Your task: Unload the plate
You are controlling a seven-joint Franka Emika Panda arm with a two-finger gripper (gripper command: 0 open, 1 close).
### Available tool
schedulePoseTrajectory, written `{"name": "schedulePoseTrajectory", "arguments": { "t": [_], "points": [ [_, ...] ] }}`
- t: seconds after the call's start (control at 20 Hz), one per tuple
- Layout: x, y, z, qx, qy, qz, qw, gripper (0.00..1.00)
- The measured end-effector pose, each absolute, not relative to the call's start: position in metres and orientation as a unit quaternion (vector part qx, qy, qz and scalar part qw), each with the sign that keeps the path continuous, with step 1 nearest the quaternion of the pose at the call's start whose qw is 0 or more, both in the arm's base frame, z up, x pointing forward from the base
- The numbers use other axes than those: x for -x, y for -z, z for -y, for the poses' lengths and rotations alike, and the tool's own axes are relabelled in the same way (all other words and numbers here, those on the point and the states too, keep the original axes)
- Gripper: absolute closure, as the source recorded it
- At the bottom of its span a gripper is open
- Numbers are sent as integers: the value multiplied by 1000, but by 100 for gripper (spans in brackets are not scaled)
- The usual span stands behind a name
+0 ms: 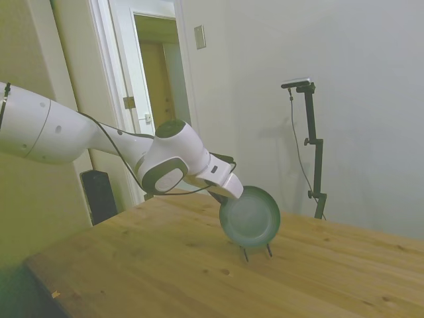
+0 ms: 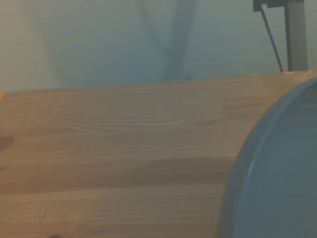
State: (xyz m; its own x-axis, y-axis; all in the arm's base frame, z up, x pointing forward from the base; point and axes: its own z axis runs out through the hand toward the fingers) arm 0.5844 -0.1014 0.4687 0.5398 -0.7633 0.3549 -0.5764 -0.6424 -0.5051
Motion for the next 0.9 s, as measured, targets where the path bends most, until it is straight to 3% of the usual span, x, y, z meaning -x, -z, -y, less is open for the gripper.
{"name": "schedulePoseTrajectory", "arguments": {
  "t": [0.3, 0.7, 0.9],
  "points": [
    [-577, -500, 97, 857, 302, -380, 175, 100],
    [-566, -585, 21, 863, 313, -347, 191, 100],
    [-576, -591, -26, 869, 295, -351, 185, 100]
  ]
}}
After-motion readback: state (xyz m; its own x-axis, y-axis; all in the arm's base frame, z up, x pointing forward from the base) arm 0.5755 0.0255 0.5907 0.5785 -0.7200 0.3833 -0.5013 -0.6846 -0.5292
